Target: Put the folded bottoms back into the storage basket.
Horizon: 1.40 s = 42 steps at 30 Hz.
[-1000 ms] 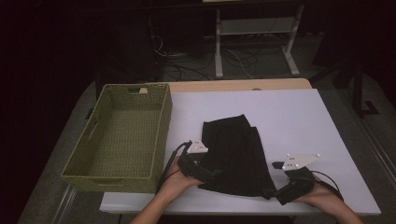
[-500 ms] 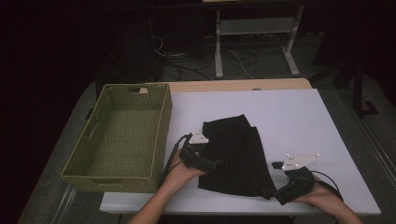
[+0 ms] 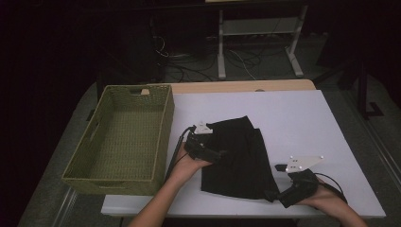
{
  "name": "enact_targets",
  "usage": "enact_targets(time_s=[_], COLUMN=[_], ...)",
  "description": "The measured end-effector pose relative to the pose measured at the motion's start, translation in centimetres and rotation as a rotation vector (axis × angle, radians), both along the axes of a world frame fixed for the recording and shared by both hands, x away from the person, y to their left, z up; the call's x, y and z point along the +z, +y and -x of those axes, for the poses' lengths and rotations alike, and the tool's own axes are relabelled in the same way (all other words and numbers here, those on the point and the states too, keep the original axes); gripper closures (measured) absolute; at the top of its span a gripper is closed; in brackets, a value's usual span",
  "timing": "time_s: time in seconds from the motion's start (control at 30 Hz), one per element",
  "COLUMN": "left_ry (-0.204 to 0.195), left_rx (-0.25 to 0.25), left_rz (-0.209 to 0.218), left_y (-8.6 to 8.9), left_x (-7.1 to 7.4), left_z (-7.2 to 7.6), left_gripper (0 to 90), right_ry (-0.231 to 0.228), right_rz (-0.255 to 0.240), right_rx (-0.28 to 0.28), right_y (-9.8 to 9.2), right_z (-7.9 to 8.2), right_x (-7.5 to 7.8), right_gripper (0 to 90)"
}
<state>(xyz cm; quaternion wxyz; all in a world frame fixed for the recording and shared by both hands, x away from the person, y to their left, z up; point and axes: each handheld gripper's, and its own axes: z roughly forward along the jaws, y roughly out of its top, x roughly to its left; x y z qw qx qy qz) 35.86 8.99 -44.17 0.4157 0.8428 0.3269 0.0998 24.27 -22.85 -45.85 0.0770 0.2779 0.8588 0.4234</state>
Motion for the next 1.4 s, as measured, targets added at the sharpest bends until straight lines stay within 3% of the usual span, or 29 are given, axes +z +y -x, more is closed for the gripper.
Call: enact_targets(time_s=[0.43, 0.83, 0.9, 1.1, 1.4], left_ry=[0.000, 0.047, 0.049, 0.066, 0.057], left_rx=[0.045, 0.088, 0.088, 0.095, 0.090], left_rz=[-0.015, -0.012, -0.006, -0.006, -0.046], left_y=[-0.3, 0.0, 0.0, -0.1, -0.5], left_x=[-0.1, -1.0, -1.2, -1.5, -2.1], left_z=[-3.0, -6.3, -6.7, -7.8, -8.7], left_gripper=[0.5, 0.7, 4.3, 4.1, 4.2], right_ry=[0.003, 0.007, 0.007, 0.011, 0.008], right_rz=[-0.006, -0.008, -0.008, -0.006, -0.007], right_rx=[0.002, 0.000, 0.001, 0.002, 0.003], right_y=[-0.1, -0.2, -0.2, -0.2, -0.3], right_z=[0.0, 0.0, -0.1, -0.1, -0.1], right_x=[0.0, -0.1, -0.1, -0.2, -0.2], right_gripper=[0.0, 0.0, 0.0, 0.0, 0.0])
